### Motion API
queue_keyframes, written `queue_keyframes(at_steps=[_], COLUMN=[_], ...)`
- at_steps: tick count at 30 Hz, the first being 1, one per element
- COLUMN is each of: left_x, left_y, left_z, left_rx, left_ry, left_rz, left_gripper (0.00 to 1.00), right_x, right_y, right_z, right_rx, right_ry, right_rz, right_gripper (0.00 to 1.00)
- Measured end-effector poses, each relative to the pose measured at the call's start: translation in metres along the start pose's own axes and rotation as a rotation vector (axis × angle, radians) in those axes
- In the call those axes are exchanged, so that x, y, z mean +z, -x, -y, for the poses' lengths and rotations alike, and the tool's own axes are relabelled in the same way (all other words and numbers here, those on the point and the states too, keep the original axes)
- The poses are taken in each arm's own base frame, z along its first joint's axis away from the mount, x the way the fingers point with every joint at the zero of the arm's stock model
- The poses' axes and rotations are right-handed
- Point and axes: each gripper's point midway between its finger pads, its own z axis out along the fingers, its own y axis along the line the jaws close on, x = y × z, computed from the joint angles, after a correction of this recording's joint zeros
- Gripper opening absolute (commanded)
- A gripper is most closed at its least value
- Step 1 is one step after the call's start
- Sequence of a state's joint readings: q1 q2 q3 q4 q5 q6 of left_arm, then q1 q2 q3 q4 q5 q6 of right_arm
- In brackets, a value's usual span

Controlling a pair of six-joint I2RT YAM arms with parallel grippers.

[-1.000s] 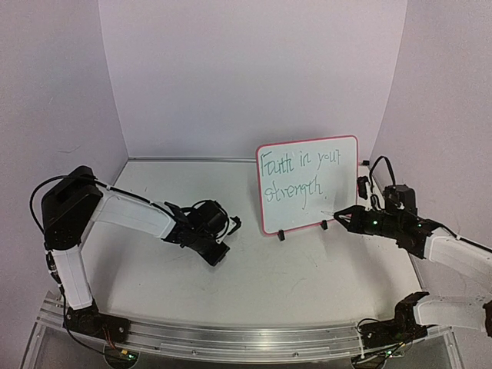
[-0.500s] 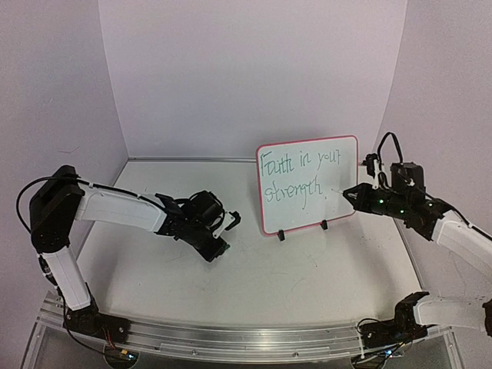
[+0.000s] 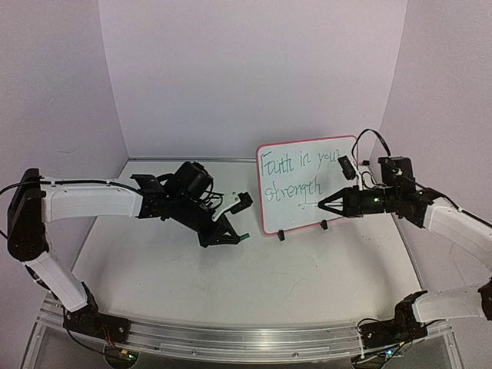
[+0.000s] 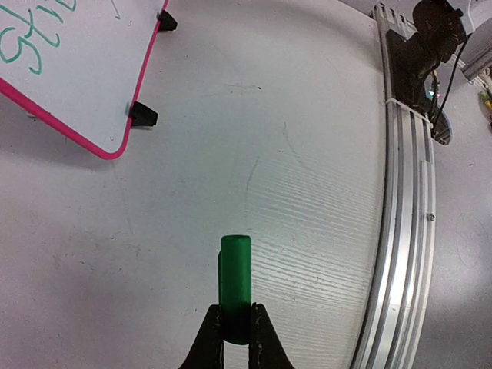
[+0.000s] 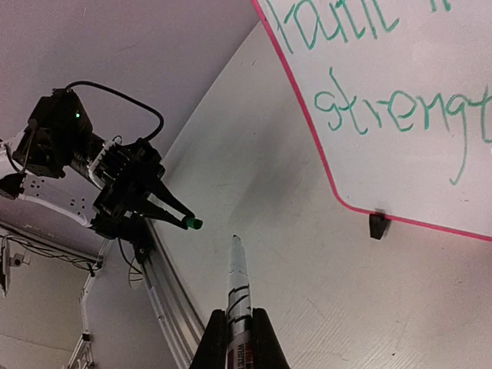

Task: Write a sentence on the whiteboard
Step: Insert the whiteboard marker without the cap into the pen cap.

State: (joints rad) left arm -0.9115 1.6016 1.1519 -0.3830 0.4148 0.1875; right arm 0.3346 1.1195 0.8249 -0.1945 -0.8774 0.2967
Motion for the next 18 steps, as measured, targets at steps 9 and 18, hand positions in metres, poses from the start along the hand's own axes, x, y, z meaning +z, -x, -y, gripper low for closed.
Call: queue_keyframes(at_steps=[9,18], left_x=[0.002,0.003], left_y=[0.007,0.008], left_z=[0.026,0.041], left_rx=[0.043,0.065], left_ry=[-0.108,-0.149], left_rz=[0.027,0.029], left_gripper=[0.00,0.00], right_x=[0.046,0.058], right_y=[-0.059,-0.075], right_z=[-0.026,-0.033], right_rx=[0.119,0.151], right_ry=[0.236,0.309], right_rz=[-0.276,-0.352], right_gripper=[0.00,0.00])
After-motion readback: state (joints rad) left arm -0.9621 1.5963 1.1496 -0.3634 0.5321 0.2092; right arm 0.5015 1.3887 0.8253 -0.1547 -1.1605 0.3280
